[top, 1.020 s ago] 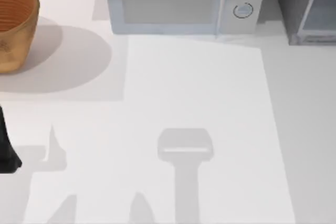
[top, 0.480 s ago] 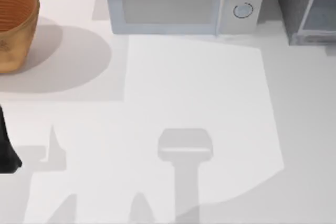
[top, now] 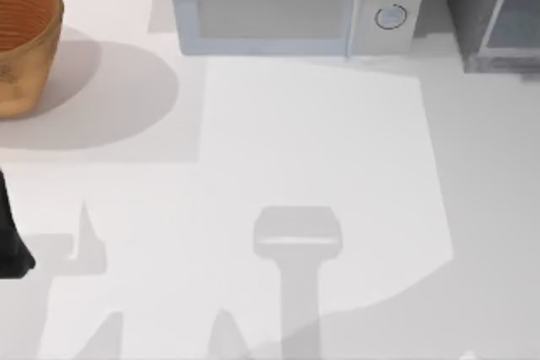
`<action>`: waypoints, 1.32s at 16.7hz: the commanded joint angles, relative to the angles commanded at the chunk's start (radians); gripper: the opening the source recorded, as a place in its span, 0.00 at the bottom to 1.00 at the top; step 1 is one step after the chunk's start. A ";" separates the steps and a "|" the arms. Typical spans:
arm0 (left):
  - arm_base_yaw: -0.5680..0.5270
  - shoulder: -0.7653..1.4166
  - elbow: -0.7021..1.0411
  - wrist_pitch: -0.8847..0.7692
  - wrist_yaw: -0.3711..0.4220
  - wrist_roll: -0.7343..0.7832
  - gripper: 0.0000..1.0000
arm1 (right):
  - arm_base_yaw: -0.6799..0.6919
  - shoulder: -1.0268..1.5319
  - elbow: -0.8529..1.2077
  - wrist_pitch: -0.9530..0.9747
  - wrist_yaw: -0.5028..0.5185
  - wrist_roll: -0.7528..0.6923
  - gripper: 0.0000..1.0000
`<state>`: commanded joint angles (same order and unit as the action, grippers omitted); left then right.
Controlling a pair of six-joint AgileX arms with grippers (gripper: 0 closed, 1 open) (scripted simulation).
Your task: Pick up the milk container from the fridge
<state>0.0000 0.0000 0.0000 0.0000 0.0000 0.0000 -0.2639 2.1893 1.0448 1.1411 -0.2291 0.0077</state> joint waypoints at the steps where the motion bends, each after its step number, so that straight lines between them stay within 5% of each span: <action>1: 0.000 0.000 0.000 0.000 0.000 0.000 1.00 | 0.004 0.020 0.043 -0.019 0.005 0.000 1.00; 10: 0.000 0.000 0.000 0.000 0.000 0.000 1.00 | 0.026 0.104 0.218 -0.109 0.028 -0.001 1.00; 22: 0.000 0.000 0.000 0.000 0.000 0.000 1.00 | 0.026 0.104 0.218 -0.109 0.028 -0.001 0.10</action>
<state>0.0000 0.0000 0.0000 0.0000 0.0000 0.0000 -0.2375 2.2934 1.2629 1.0317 -0.2010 0.0065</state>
